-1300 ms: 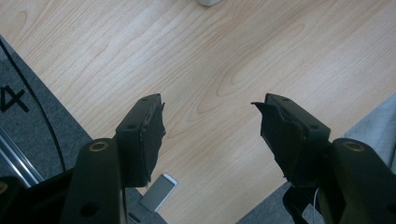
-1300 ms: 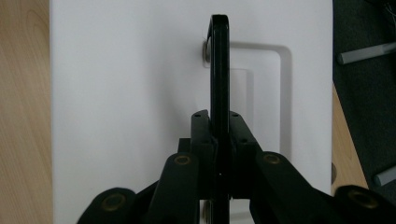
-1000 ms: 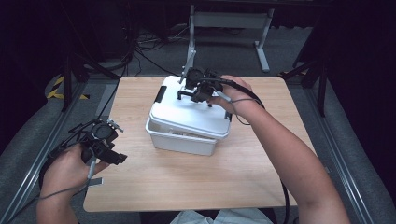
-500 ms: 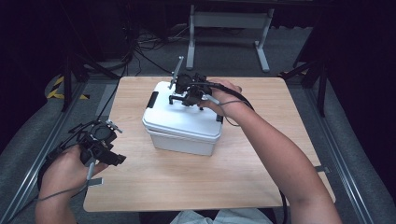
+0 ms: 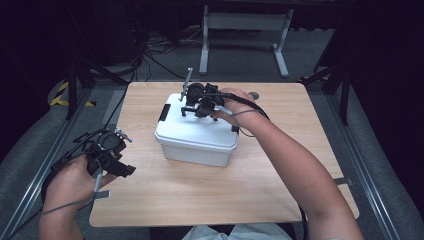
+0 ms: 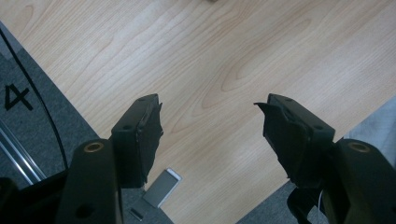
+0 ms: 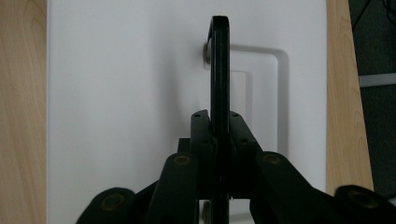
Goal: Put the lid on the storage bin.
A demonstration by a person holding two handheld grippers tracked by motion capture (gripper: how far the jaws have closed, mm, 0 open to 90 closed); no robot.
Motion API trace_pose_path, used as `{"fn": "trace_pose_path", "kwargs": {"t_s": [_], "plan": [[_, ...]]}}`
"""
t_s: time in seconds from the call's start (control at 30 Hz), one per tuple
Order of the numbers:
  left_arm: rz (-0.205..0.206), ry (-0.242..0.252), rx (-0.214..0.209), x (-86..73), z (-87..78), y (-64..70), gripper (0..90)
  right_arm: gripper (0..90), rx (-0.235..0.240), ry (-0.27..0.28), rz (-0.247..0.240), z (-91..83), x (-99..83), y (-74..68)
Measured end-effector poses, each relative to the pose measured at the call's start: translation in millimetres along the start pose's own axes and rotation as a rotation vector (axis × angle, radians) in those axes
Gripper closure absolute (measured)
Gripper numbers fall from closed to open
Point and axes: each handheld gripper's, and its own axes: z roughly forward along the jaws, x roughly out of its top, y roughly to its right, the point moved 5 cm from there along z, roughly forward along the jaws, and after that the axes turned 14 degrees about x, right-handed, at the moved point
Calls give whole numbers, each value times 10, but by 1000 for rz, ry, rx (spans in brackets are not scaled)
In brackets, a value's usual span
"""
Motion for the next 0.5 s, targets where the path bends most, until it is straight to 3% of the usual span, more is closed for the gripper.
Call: {"fn": "trace_pose_path", "kwargs": {"t_s": [0.23, 0.43, 0.5], "plan": [[4, 0, 2, -4, 2, -6, 370, 837, 0, -10, -13, 46, 37, -18], [-3, 2, -3, -23, 0, -16, 370, 831, 5, -34, 10, 115, 6, 49], [-6, 1, -2, -26, 4, -23, 370, 835, 20, -18, 19, 118, -13, 51]]}}
